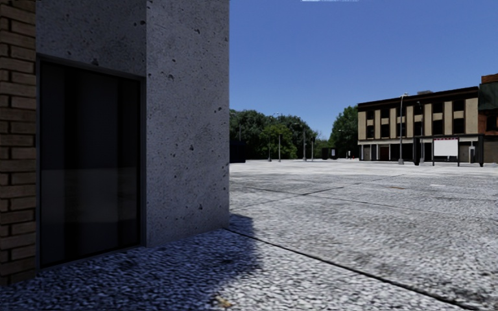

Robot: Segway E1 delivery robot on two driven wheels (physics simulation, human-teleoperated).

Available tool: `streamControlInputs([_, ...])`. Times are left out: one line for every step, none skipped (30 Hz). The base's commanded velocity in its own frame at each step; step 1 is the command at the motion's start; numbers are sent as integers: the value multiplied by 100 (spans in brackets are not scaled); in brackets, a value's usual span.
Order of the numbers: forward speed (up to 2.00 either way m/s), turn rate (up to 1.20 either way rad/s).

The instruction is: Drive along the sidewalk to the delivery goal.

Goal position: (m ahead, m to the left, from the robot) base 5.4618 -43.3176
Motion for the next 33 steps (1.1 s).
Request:
streamControlInputs([61,-49])
streamControlInputs([61,-49])
streamControlInputs([61,-50])
streamControlInputs([64,-51])
streamControlInputs([71,-51])
streamControlInputs([77,-51])
streamControlInputs([78,-51])
streamControlInputs([78,-51])
streamControlInputs([79,-51])
streamControlInputs([82,-51])
streamControlInputs([82,-51])
streamControlInputs([200,-51])
streamControlInputs([200,-46])
streamControlInputs([200,-30])
streamControlInputs([200,-10])
streamControlInputs([200,0])
streamControlInputs([200,0])
streamControlInputs([200,0])
streamControlInputs([200,0])
streamControlInputs([200,0])
streamControlInputs([200,0])
streamControlInputs([200,0])
streamControlInputs([200,0])
streamControlInputs([200,0])
streamControlInputs([200,0])
streamControlInputs([200,0])
streamControlInputs([200,0])
streamControlInputs([200,0])
streamControlInputs([200,0])
streamControlInputs([200,0])
streamControlInputs([200,0])
streamControlInputs([200,0])
streamControlInputs([200,0])
